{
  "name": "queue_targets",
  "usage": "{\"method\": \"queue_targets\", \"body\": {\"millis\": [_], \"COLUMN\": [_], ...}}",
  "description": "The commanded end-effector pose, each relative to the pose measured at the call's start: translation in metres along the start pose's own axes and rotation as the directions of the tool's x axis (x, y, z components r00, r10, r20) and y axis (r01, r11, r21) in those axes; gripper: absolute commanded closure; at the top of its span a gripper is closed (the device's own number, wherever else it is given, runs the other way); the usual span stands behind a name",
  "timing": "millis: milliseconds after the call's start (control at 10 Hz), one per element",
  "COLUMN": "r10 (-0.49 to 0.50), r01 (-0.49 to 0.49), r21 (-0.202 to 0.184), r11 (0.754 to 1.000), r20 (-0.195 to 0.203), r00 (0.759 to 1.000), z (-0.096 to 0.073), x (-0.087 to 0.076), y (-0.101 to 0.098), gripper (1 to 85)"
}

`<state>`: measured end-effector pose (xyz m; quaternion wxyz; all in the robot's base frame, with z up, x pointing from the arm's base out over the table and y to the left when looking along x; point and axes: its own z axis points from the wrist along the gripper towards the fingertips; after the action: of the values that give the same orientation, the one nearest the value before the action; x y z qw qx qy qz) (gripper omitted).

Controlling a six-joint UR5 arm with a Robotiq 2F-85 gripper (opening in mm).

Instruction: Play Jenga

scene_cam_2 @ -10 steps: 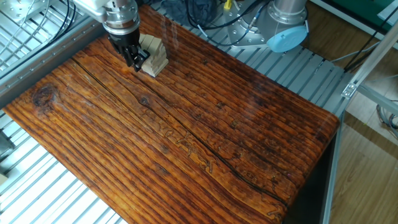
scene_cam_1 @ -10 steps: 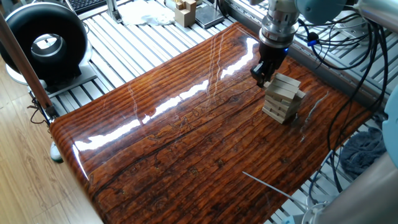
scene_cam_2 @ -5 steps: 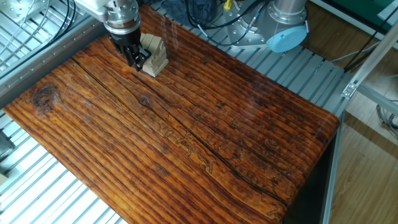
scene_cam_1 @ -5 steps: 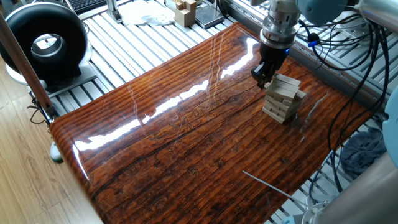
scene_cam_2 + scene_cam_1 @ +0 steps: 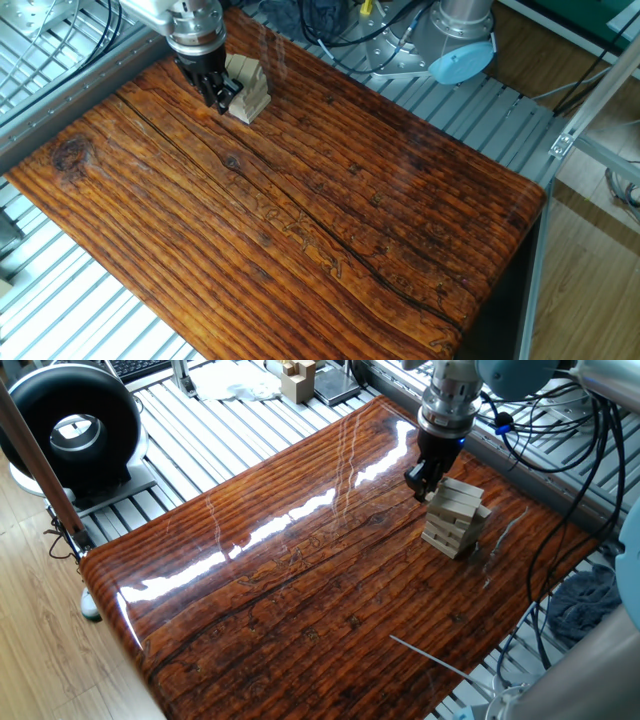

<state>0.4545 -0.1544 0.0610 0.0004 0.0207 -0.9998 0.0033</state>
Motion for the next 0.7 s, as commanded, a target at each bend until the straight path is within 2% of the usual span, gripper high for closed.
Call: {"method": "queue_targets", "body": {"millis": [0,400,600], "r10": [0.004,0.006,0.004], "r01": [-0.004,-0.005,-0.004], "r21": [-0.01,-0.015,-0.014], "r11": [1.0,1.0,1.0], "r20": [0.02,0.036,0.039], "r00": [1.0,0.999,0.999], "z": [-0.0017,-0.0022,-0.0021], "x": [-0.0065,-0.0115,-0.0126], "y": [0.0022,0.004,0.0038], "gripper": [84.3,84.3,79.3]}}
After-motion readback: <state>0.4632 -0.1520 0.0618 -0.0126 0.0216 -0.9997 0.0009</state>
